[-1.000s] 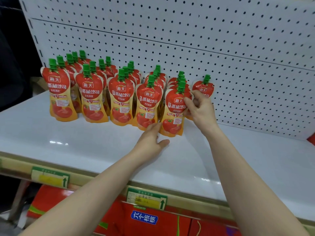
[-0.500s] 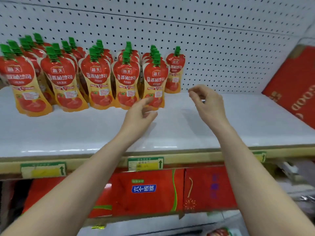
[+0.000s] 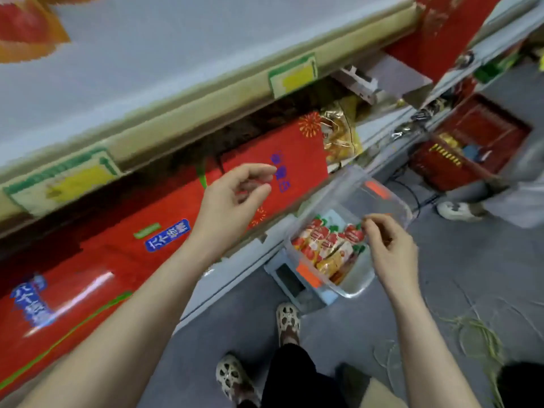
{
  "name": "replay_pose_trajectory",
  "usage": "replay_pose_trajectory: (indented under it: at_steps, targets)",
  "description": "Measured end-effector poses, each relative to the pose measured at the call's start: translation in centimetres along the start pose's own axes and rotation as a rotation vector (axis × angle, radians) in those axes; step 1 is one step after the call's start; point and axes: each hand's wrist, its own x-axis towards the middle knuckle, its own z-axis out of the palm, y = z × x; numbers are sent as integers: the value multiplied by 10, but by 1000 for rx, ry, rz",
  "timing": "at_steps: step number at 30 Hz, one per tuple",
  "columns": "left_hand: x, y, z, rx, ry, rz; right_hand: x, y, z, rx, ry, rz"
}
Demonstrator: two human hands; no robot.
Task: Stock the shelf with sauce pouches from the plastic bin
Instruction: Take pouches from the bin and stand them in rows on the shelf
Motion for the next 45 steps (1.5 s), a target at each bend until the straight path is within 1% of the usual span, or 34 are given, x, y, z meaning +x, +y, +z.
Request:
replay_pose_trajectory:
  at_steps: [3,5,7,9,11,14,15,17,18,19,21,22,24,26,29,32,35,37,41,45]
  targets:
    - [10,-51,60,39,-161,-126,-7,80,16,25,-52,265]
    - [17,-90,99,70,-282,-235,0,117,29,32,-101,393]
    - [26,-128,138,133,-379,-328,17,148,46,-13,-181,505]
    - [36,-162,174,240,-438,-363,42,176,70,-84,-269,578]
    - [49,-190,206,356,-473,-364,70,210,101,-103,-342,625]
    - [70,-231,243,498,-517,-359,106,257,149,-219,-521,728]
    - [77,-246,254,539,-516,-355,117,268,163,-218,-519,787]
    - [91,-275,271,608,-510,-363,131,288,189,-162,-445,959]
    - [95,-287,279,639,-513,-381,135,294,201,-165,-397,1004]
    - [99,-298,286,669,-525,-418,136,297,209,-205,-354,1004]
    - [104,-314,298,715,-542,-502,133,298,218,-331,-260,914]
    - [105,-320,302,741,-547,-536,132,297,219,-348,-193,871]
    - [105,-325,310,816,-571,-572,134,296,214,-288,-116,833]
    - [105,-325,315,879,-578,-575,141,293,204,-143,-94,823]
    - [102,-322,320,941,-608,-510,160,284,186,52,-94,769]
    - [102,-322,320,975,-616,-430,176,289,175,67,-143,728]
    - [106,-324,320,900,-574,-468,187,300,172,58,-310,804]
    - [108,-325,324,823,-534,-508,190,304,174,89,-363,848]
    - [106,-329,326,819,-514,-488,194,302,177,212,-297,846]
    - [100,-330,329,767,-522,-415,191,299,169,357,-213,927]
